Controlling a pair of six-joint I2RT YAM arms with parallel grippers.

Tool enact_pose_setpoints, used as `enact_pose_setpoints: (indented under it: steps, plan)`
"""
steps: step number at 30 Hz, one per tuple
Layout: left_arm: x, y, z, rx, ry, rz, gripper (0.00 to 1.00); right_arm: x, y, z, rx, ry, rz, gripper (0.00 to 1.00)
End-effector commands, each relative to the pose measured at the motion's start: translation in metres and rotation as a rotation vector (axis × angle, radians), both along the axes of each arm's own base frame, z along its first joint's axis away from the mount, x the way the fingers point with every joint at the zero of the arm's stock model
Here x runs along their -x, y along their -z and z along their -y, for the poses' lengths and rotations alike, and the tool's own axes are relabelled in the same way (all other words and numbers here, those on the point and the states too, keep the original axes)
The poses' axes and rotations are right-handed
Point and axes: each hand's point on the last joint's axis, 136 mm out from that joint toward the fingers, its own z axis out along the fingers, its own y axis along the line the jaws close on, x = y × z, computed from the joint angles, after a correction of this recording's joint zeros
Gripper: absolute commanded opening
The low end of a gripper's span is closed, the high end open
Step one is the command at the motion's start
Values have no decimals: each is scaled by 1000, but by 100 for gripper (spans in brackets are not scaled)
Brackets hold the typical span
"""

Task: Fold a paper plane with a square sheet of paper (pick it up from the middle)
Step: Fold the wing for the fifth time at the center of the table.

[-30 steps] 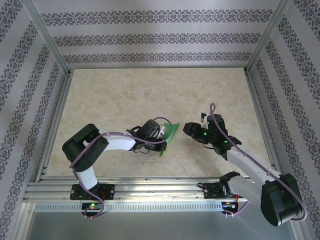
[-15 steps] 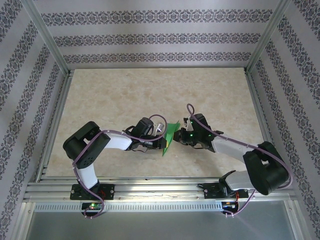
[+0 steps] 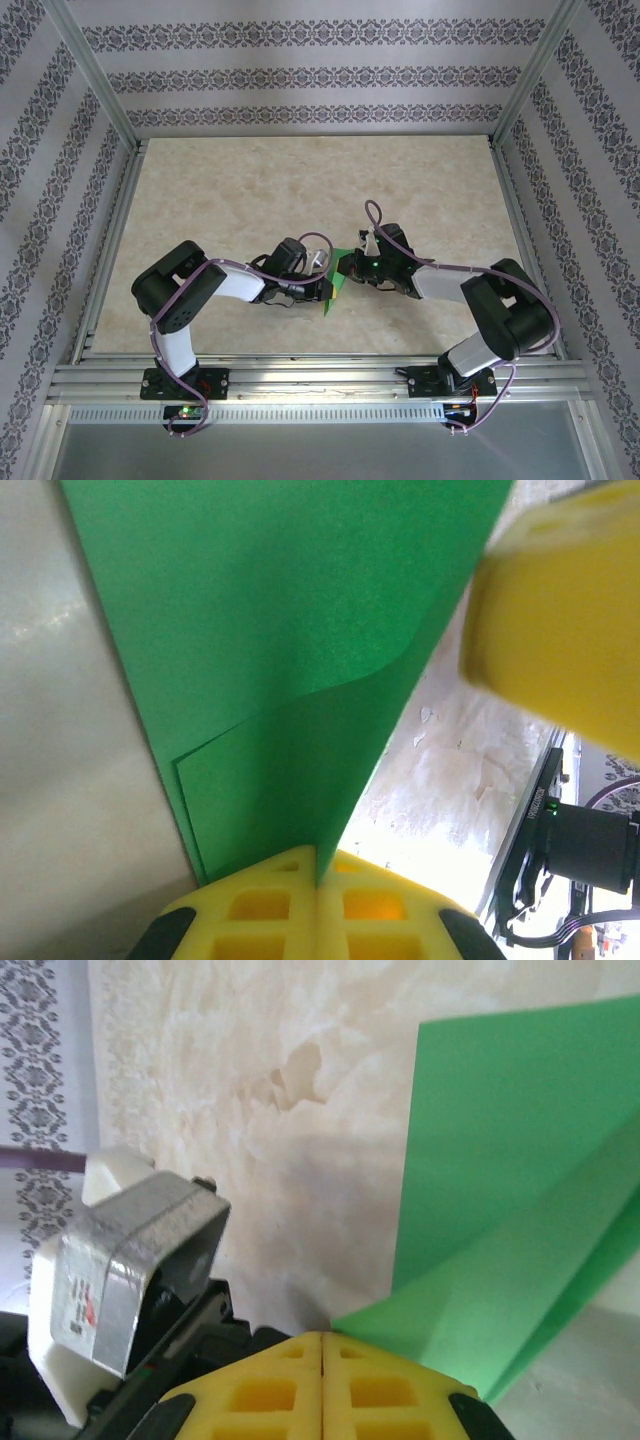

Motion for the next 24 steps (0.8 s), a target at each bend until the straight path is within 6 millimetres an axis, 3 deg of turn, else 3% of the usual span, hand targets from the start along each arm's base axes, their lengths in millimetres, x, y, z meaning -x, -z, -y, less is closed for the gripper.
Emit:
enact_pose_setpoints:
  steps: [1,24]
  plan:
    - [-5,-1,-3,32,-17,2,0,-8,-5,-4,-68,7,17,6]
    - [-5,5,-9,42,-30,-62,0,-14,17,1,-54,6,-23,7]
